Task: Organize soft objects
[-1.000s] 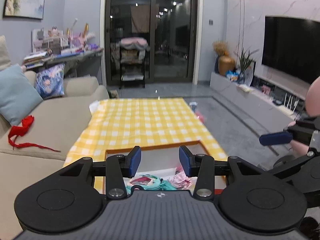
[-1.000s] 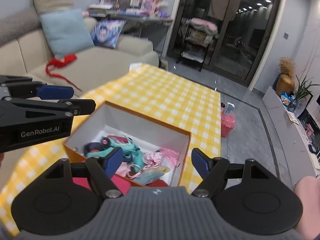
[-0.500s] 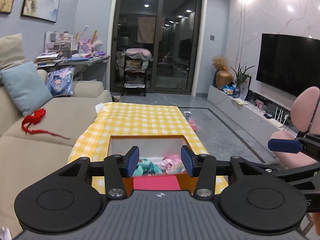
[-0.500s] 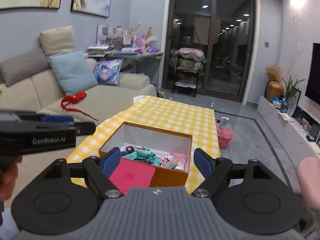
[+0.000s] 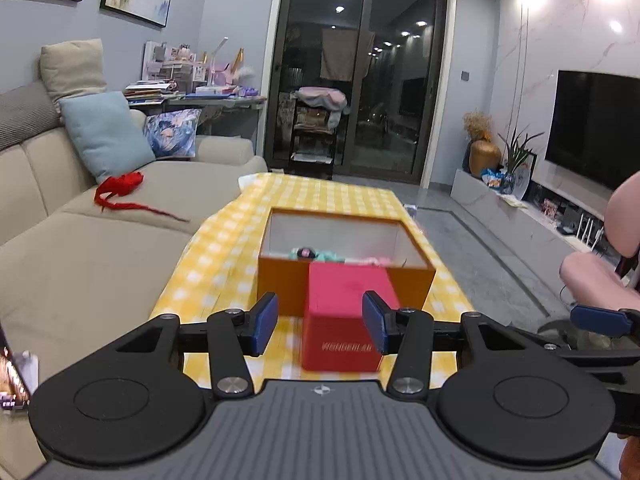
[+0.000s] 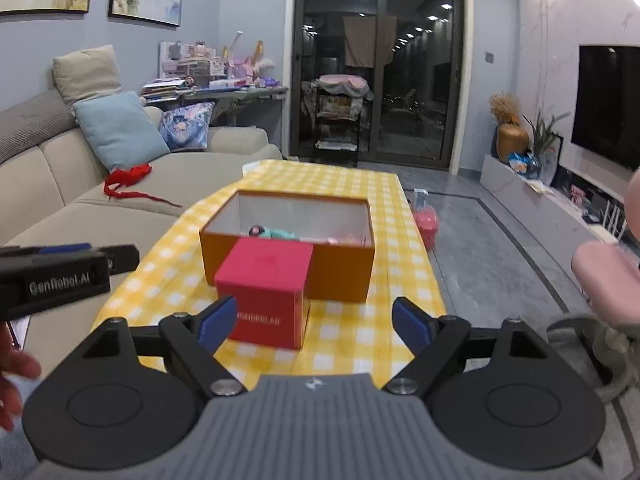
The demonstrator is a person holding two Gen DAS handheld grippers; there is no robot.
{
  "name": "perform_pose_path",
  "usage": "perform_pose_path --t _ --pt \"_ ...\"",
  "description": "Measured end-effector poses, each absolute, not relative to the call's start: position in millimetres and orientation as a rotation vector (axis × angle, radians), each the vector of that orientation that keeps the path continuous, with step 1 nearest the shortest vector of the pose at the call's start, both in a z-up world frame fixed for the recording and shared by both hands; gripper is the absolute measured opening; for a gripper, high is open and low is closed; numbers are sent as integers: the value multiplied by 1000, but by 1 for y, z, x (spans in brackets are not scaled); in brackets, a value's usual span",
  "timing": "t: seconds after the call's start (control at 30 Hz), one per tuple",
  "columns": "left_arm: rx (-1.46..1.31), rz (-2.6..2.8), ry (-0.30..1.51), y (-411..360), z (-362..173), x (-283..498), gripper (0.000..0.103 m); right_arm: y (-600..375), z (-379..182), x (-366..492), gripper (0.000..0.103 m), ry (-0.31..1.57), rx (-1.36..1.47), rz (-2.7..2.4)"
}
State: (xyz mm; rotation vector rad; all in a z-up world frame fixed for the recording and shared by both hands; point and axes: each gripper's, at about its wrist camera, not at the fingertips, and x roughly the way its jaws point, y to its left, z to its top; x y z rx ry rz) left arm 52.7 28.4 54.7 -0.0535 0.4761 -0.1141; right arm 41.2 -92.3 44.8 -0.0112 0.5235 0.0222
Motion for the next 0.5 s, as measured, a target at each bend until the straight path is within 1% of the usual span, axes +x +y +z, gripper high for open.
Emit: perform_pose_path --t 0.03,0.2,0.3,0.4,0.47,0.5 --pt "-40 -101 484 29 50 50 55 -91 39 36 88 523 -1 20" --pt "-8 -50 523 30 28 42 57 -84 22 34 89 538 -16 14" --pt "-15 -48 554 30 18 42 64 -84 14 39 90 560 -21 -1" --pt "6 -32 552 27 11 39 74 -90 7 41 90 580 -8 -13" --pt "6 -62 578 26 7 40 75 -92 3 44 90 596 -5 -30" --pt "0 -70 594 26 5 40 77 -93 1 46 90 604 1 -38"
